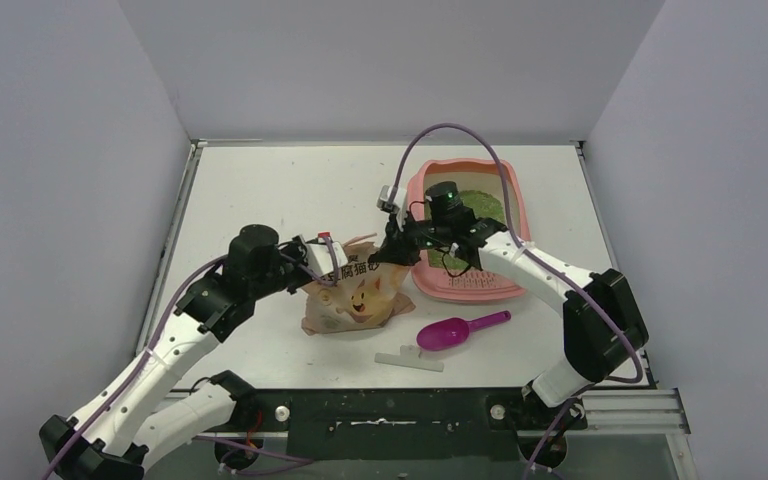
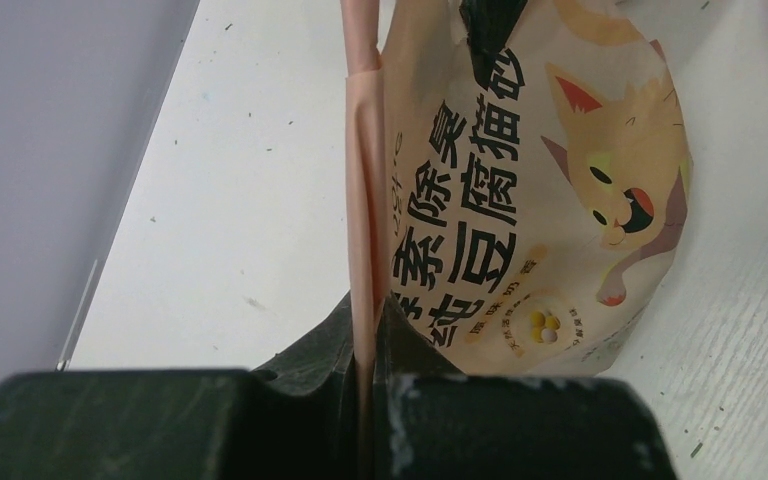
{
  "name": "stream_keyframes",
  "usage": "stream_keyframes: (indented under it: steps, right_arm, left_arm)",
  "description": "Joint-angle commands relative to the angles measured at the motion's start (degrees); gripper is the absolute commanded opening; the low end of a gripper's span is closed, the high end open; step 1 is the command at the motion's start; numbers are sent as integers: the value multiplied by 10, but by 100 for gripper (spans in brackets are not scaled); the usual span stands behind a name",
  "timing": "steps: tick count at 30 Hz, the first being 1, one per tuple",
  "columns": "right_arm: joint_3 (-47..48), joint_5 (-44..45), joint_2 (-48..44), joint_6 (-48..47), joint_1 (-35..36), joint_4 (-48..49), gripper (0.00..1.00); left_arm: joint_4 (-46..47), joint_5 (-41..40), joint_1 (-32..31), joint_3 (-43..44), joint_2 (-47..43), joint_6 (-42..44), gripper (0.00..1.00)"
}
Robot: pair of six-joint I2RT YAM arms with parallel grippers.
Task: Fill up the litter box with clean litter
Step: Close the cat litter bag at the center of the board.
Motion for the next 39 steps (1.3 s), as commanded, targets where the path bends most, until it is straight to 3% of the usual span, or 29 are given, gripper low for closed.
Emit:
stream_keyframes:
  steps: [1,7,10,15,20,22,26,29,36,39]
  right_arm:
    - [10,59,-24,-9,9,7,0]
    - [-47,233,-59,107,21,132,0]
    - [-47,260,-56,167,13,148,0]
    - [-37,185,-51,187,6,144,1]
    - [-48,105,-66,194,-25,136,11]
    - [-51,52,-73,191,-45,127,20]
    - [-25,-81,-84,173,-79,46,54]
    - [10,-123,-88,180,-102,2,67]
    - [128,-133,-32,194,-102,-107,79]
    - [187,-122,7,116,-80,-223,80]
  left_arm:
    - [92,-32,-11,6,-46,9,0]
    - [71,-89,-75,-25,-79,24,0]
    - [44,-146,-133,-41,-98,34,0]
    - [-29,-209,-225,-51,-101,30,0]
    - [-122,-206,-257,-50,-107,16,0]
    - [-151,-199,-267,-59,-119,16,0]
    - [-191,-195,-282,-70,-139,33,0]
    - [-210,-185,-288,-68,-136,42,0]
    - [-227,-220,-340,-81,-109,56,0]
    - [-225,-250,-346,-95,-112,50,0]
